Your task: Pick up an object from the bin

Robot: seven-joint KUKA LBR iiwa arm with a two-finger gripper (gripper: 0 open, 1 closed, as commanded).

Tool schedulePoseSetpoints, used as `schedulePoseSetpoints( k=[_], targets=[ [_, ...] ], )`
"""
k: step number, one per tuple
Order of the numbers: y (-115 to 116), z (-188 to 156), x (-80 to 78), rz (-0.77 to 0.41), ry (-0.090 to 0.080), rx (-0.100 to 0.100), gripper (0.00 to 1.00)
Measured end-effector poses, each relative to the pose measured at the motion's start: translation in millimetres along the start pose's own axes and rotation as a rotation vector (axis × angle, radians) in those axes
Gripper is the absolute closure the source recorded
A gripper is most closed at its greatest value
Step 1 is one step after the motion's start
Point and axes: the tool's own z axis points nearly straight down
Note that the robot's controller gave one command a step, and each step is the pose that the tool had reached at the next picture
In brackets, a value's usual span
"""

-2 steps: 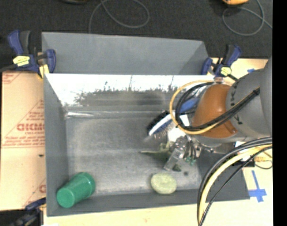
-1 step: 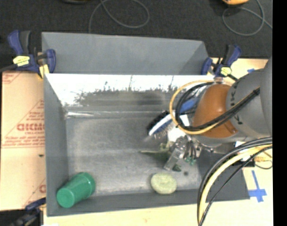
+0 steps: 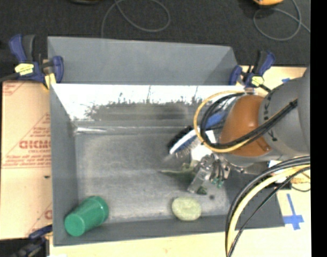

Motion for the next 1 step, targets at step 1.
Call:
schedulePoseSetpoints(
  k=[1],
  targets=[
    [-1.1,-15.0,1.6,-0.001,0.007,0.004,1.0]
  ],
)
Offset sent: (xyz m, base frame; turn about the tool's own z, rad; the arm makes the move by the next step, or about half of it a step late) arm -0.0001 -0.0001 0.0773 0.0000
